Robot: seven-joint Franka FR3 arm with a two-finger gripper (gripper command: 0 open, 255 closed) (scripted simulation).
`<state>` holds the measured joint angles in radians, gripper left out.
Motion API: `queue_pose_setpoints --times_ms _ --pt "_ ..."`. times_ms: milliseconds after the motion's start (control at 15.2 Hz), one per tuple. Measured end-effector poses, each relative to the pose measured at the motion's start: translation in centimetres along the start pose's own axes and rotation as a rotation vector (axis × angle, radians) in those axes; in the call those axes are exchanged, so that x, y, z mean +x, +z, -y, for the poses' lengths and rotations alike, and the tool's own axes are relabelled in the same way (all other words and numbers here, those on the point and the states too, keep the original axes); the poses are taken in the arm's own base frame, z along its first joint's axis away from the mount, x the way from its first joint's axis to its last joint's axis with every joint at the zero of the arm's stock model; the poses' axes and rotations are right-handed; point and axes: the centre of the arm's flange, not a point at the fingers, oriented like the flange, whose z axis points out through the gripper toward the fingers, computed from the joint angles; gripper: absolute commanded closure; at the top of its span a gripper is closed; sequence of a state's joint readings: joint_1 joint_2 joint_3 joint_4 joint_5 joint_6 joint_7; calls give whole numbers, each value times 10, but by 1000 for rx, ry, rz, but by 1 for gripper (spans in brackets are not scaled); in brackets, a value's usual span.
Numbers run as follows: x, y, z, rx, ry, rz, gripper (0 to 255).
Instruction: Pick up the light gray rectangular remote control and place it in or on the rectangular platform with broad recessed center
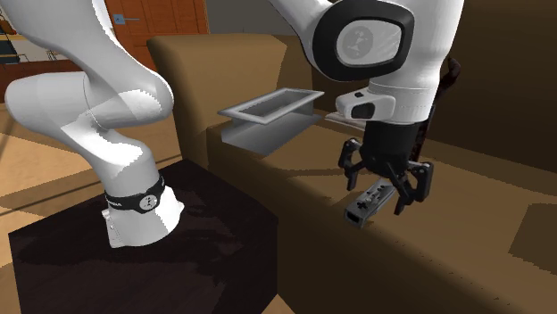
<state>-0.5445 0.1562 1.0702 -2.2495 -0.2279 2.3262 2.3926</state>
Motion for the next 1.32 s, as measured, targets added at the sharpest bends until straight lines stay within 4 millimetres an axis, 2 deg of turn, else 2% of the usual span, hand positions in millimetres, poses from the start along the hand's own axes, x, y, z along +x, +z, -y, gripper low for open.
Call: queue_pose_setpoints --times_ms 396,462,1122,1320 --pt "0 4 0 1 0 0 0" --pt "0 4 0 1 0 0 255" --pt "0 3 0 1 0 0 255" --pt "1 -7 0 1 0 0 255"
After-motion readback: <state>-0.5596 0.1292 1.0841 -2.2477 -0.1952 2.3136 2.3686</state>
